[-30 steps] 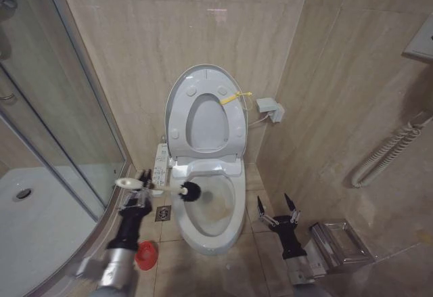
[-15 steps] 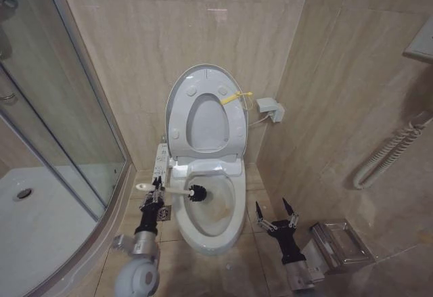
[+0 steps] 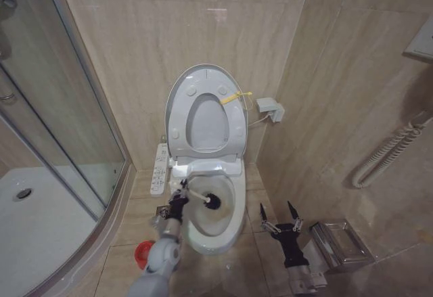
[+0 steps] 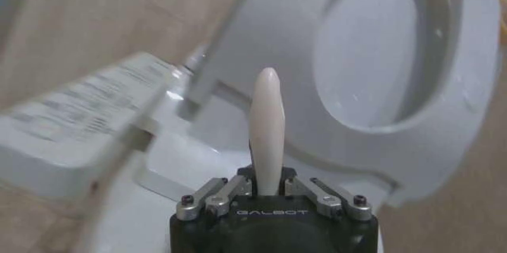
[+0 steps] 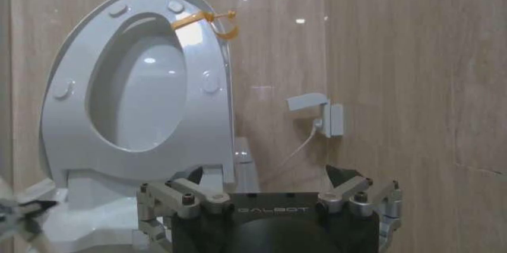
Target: Open the toilet lid, clean the toilet bowl with a toilet brush, close the toilet lid, and flush.
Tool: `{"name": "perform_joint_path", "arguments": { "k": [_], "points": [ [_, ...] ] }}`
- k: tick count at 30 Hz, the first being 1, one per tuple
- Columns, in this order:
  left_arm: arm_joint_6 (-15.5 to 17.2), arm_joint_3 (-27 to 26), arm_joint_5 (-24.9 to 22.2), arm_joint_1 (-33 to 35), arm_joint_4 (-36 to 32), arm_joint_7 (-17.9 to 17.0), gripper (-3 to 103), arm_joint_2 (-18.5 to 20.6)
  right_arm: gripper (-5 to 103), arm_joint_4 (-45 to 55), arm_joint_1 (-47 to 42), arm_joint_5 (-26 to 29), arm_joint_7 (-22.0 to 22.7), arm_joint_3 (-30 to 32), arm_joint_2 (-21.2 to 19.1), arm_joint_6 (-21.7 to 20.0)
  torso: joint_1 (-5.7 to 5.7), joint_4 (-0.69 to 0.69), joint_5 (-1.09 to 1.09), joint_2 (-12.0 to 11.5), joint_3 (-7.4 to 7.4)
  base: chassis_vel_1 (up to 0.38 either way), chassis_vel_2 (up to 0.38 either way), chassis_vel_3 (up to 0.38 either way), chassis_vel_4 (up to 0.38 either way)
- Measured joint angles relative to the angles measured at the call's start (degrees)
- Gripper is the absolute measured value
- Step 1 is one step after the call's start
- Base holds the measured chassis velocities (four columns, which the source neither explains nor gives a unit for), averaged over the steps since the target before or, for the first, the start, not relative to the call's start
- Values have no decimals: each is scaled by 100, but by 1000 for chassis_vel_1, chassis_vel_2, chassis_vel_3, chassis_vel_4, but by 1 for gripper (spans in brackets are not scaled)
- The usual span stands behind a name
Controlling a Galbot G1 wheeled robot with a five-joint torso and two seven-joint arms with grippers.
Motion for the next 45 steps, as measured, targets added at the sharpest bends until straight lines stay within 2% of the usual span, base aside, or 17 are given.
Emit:
{"name": "perform_joint_path", "arguments": {
  "k": [5,11,20,23,26,27,30,31,35,39,42,45],
  "points": [
    [-34,364,165,-380,591,0,18,34,100,-48,10,0,0,20,92,19,0,2,0,0,0,0,0,0,0],
    [-97,478,388,-698,1262,-29,18,3,100,-109,61,6,0,27,112,26,-2,4,2,2,-2,0,0,0,0],
    [-119,762,566,-811,1561,-100,19,6,100,-175,98,8,0,10,130,31,-3,8,4,4,-4,0,0,0,0],
    [-118,852,538,-752,1388,-109,19,28,100,-176,101,7,-2,7,138,32,-2,1,0,3,-2,0,0,0,0],
    [3,917,351,-505,775,-144,18,130,100,-176,92,8,-2,16,119,39,0,-4,-4,0,2,0,0,0,0],
    [3,917,351,-505,775,-144,18,130,100,-176,92,8,-2,16,119,39,0,-4,-4,0,2,0,0,0,0],
    [90,904,159,-102,-97,-160,18,372,100,-183,88,8,-2,23,97,46,1,-5,-5,-1,2,0,0,0,0],
    [90,904,159,-102,-97,-160,18,372,100,-183,88,8,-2,23,97,46,1,-5,-5,-1,2,0,0,0,0],
    [202,825,-168,355,-992,-126,18,588,100,-213,93,2,-4,10,101,56,1,0,-2,-1,0,0,0,0,0],
    [365,778,-238,613,-1415,-173,18,622,100,-218,92,-16,-7,-5,114,61,0,0,-1,-1,0,0,0,0,0],
    [398,777,-205,706,-1438,-186,18,612,100,-219,92,-23,-12,-12,125,64,0,2,0,0,0,0,0,0,0],
    [334,797,-30,593,-822,-177,18,458,100,-224,87,-36,-21,-26,147,77,-1,3,2,0,-1,0,0,0,0]
  ]
}}
